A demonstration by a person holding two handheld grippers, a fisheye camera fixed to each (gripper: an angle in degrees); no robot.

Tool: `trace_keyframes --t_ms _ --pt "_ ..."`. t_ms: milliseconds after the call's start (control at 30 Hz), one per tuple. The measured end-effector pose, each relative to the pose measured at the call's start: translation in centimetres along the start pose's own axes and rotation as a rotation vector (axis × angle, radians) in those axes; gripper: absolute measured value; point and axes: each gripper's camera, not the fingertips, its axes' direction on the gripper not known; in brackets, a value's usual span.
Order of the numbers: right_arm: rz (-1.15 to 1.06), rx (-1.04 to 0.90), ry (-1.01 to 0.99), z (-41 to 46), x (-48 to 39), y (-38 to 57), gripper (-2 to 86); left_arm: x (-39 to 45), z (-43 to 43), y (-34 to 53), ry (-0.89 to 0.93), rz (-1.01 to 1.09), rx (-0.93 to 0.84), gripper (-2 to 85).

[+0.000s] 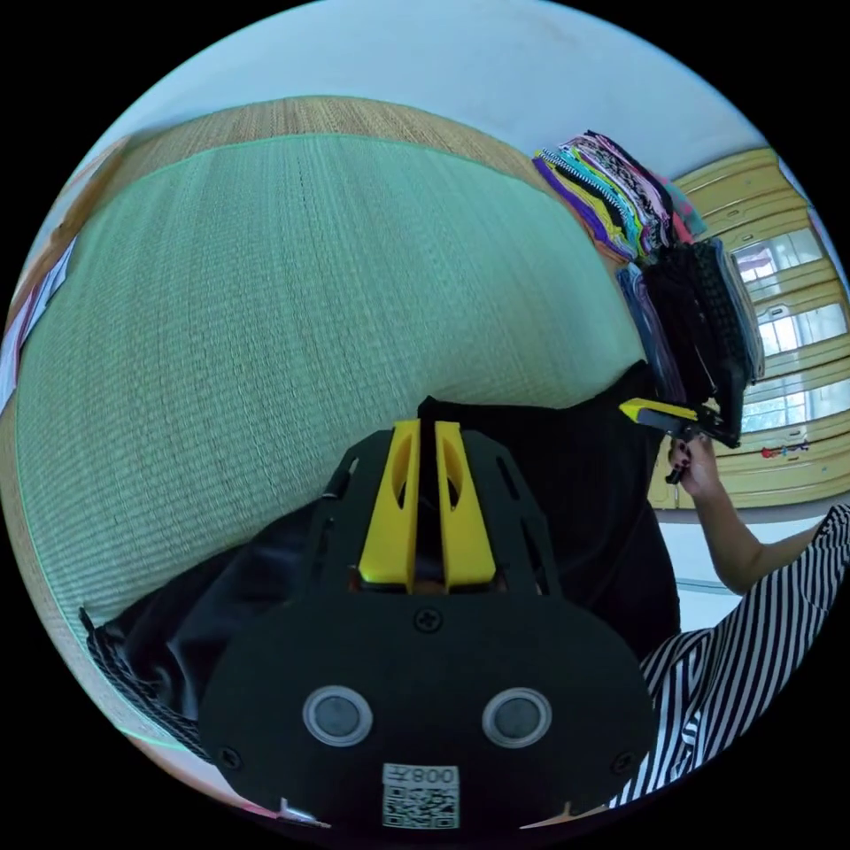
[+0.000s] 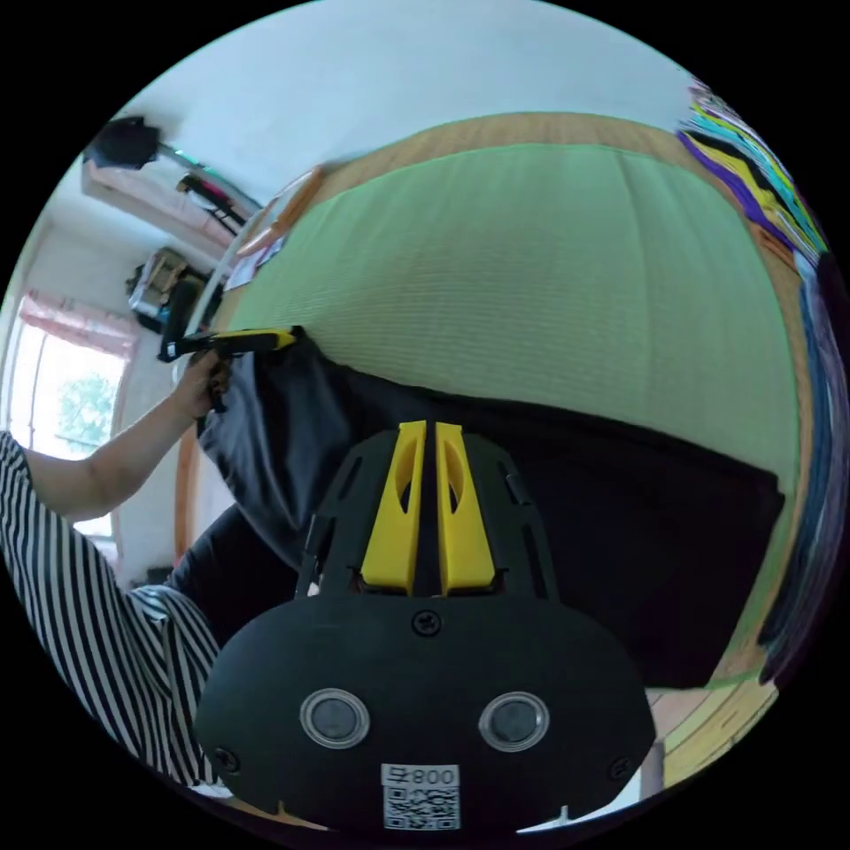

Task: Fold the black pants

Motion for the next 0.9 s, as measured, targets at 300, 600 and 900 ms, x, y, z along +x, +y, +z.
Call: trace_keyframes --t_ms 300,600,900 --pt "0.077 0.048 0.036 2.1 -1.6 -2.7 0.2 -7.4 -5.6 7.6 0.13 -0.069 0.223 2.8" --pt "0.108 0.08 0.002 2.9 -3.9 -5.2 0.7 -14.6 -6.8 12.5 0.166 -0.094 0.21 3.4" --pt "-0.267 0.005 -0.276 8.4 -16.1 -15.8 6.6 -21.3 -9.7 19.3 0.141 -0.159 0.249 6.2"
